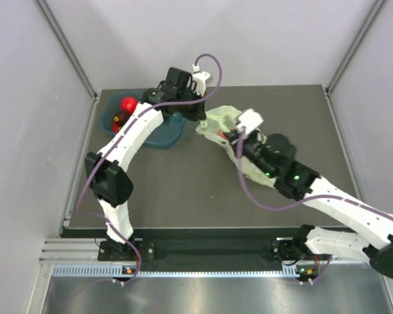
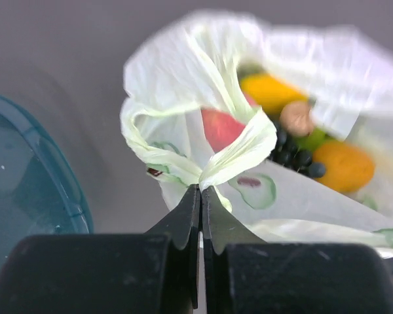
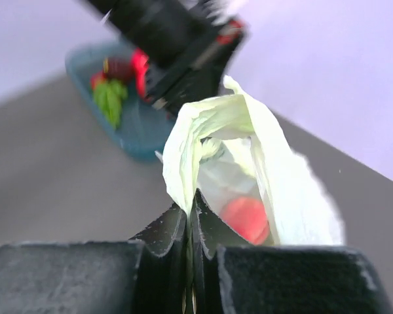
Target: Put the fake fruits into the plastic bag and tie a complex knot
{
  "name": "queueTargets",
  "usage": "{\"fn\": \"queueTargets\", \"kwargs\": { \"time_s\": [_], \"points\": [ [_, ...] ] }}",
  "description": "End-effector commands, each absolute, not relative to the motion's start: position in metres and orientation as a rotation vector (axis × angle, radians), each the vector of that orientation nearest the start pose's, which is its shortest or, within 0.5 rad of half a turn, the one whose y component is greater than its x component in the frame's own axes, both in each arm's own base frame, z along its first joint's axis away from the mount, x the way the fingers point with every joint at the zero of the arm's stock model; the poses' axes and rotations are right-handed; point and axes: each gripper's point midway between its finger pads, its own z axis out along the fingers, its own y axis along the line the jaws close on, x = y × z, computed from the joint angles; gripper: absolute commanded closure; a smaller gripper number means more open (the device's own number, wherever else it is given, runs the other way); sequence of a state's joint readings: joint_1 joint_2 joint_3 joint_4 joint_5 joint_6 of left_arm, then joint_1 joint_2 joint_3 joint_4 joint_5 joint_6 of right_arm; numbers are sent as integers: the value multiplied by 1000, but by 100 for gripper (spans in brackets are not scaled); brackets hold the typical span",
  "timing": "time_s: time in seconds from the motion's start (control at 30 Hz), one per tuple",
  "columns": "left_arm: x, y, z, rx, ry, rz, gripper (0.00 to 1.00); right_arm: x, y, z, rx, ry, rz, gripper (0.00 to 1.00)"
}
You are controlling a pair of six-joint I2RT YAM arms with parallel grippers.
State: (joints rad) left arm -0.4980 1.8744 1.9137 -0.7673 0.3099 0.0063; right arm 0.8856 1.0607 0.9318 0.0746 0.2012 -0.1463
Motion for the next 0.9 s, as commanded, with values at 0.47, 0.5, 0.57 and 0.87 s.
{"fn": "queueTargets", "kwargs": {
  "time_s": [0.47,0.5,0.57,0.87],
  "points": [
    [367,-257,477,406,1853,-954,100,258,183,433,-314,1298,801,100],
    [366,-254,481,397,1841,-956,100,257,180,442,-314,1282,807,100],
    [358,-250,494,386,1795,-964,100,251,182,449,-327,1270,847,96],
    [345,-243,444,376,1829,-954,100,258,196,410,-346,1368,934,83]
  ]
}}
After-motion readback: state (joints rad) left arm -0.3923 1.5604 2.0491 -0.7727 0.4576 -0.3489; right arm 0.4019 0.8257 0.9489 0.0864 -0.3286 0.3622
